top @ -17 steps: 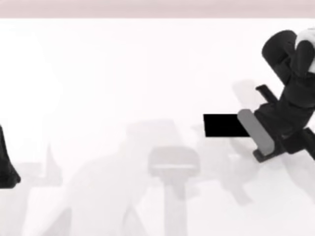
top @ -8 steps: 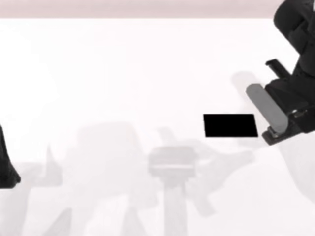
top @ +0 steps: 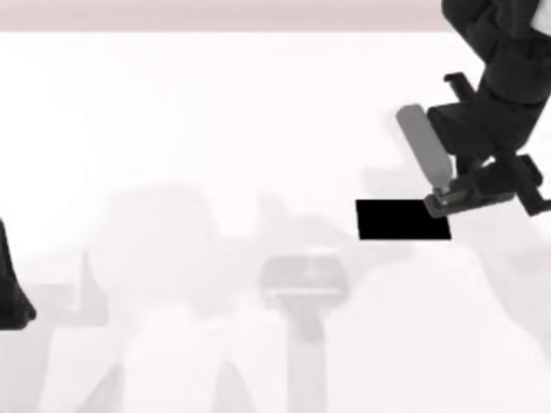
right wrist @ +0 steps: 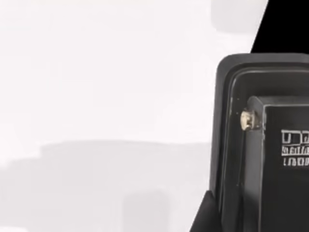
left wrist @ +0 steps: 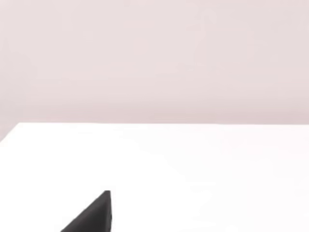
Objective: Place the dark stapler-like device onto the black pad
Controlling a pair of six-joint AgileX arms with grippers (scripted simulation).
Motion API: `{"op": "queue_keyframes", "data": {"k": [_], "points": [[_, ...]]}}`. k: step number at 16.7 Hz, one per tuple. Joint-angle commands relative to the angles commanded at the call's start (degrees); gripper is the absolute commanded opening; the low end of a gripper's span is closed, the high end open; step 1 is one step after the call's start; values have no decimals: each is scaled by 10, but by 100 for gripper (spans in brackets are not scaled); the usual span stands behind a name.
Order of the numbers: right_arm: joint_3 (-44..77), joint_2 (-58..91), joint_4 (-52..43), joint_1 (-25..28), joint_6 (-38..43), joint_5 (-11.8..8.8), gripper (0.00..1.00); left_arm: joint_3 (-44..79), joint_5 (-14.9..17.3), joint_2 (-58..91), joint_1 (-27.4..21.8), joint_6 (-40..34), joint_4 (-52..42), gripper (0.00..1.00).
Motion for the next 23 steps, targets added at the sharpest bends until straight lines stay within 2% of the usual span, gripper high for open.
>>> {"op": "queue_keyframes", "data": {"k": [5,8,13,20,23], "points": [[146,94,-30,21,135,-11,0,0,0,0,0,0,0,100],[175,116,-36,27,164,-14,0,0,0,0,0,0,0,100],[165,116,-25,25,164,-13,0,0,0,0,0,0,0,100],[50,154,133,30,169,-13,0,0,0,0,0,0,0,100],[24,164,163,32,170,-13,0,0,0,0,0,0,0,100]]}}
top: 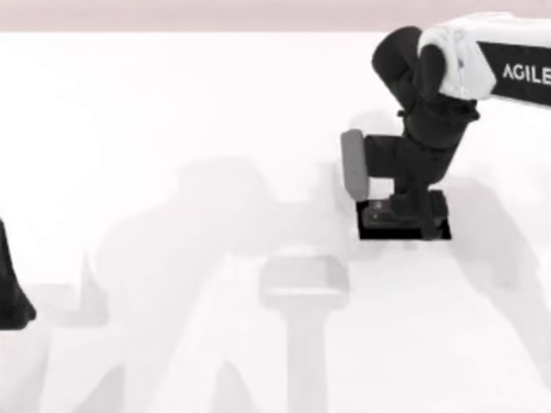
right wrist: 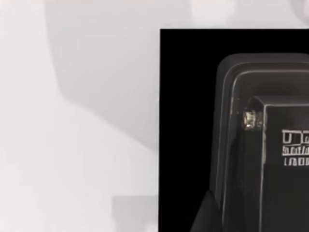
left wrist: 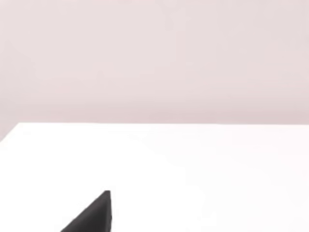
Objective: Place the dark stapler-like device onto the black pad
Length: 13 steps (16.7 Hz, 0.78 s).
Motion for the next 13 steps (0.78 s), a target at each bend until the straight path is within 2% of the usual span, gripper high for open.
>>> {"op": "queue_keyframes", "data": {"k": [3,13], "points": [[0,0,0,0,0,0,0,0,0,0,0,0,0,100],[0,0,0,0,0,0,75,0,0,0,0,0,0,100]]}}
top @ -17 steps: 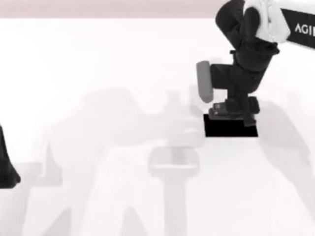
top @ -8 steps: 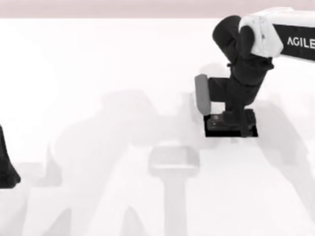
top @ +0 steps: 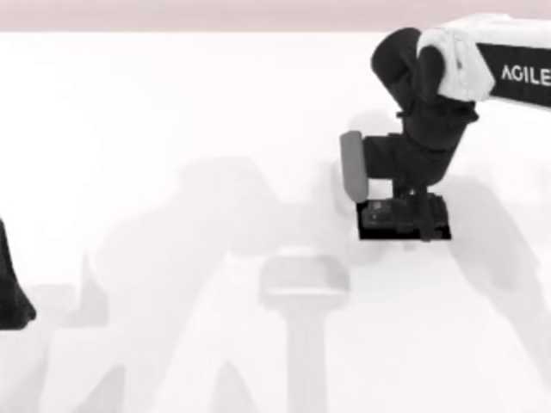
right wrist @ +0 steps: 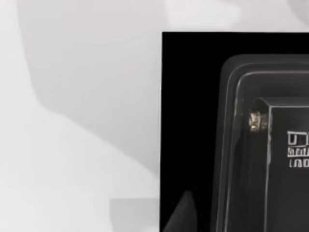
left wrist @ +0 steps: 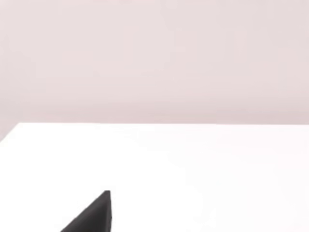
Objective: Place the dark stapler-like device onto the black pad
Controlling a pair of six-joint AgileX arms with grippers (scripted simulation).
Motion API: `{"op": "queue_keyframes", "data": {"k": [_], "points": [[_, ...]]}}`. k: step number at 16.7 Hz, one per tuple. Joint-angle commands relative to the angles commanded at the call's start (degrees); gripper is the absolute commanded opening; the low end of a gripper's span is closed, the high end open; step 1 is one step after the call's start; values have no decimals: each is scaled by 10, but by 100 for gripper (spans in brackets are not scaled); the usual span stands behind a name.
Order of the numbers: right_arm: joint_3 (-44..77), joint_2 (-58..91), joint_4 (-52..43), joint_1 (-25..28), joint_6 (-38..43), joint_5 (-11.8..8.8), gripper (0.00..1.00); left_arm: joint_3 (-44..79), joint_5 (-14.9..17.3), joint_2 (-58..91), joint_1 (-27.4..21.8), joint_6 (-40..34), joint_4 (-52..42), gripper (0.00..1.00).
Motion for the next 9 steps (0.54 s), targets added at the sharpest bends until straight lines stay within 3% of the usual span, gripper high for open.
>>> {"op": "queue_keyframes", "data": {"k": [3,9], "points": [[0,0,0,0,0,0,98,0,0,0,0,0,0,100],[0,0,0,0,0,0,100,0,0,0,0,0,0,100]]}}
